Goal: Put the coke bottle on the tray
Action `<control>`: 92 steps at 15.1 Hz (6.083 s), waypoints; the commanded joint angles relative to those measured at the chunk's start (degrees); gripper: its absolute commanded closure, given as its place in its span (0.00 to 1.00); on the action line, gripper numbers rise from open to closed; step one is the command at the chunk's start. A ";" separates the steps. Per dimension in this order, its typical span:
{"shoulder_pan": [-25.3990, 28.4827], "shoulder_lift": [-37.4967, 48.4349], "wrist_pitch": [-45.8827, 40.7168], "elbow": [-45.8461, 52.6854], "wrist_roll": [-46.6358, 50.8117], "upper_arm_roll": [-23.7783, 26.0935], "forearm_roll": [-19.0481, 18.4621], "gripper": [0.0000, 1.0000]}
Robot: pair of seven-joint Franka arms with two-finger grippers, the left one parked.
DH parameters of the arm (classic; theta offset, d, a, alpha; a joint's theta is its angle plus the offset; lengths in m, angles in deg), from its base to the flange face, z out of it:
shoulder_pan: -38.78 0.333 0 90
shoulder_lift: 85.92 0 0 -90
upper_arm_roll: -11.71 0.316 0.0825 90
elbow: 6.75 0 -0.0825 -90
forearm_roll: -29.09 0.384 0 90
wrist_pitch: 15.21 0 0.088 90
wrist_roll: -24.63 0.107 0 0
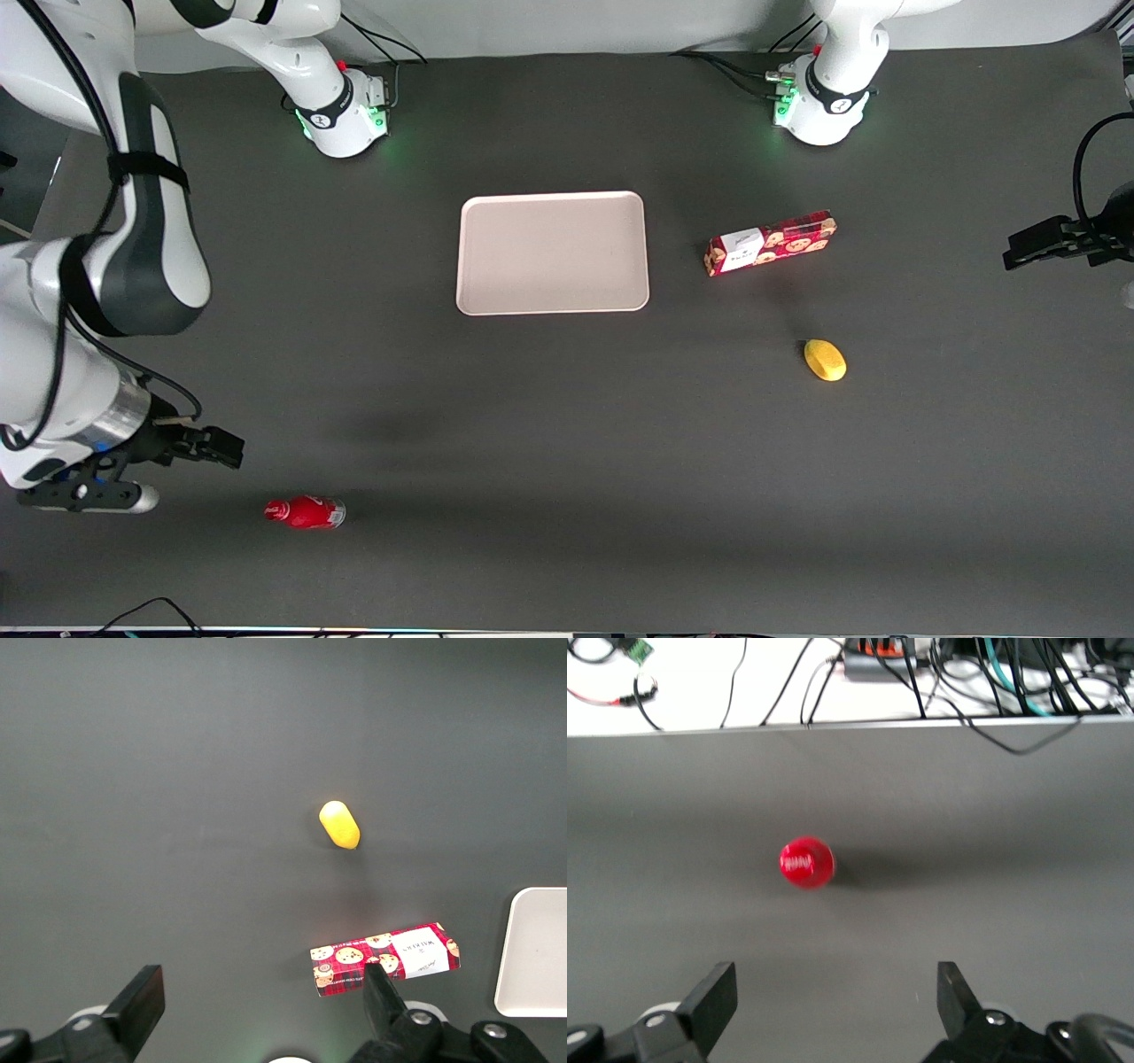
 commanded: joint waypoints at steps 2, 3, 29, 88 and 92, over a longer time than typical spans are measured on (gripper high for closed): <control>0.46 -5.90 6.46 4.66 -1.31 -0.27 3.56 0.00; 0.81 -6.95 8.30 4.48 -1.13 -0.27 3.57 0.00; 2.39 -10.40 6.78 5.88 -0.69 -0.18 3.39 1.00; 3.36 28.19 6.05 -51.43 72.62 37.97 -12.78 0.02; 1.95 28.11 -8.77 -38.71 61.05 34.81 -8.23 0.00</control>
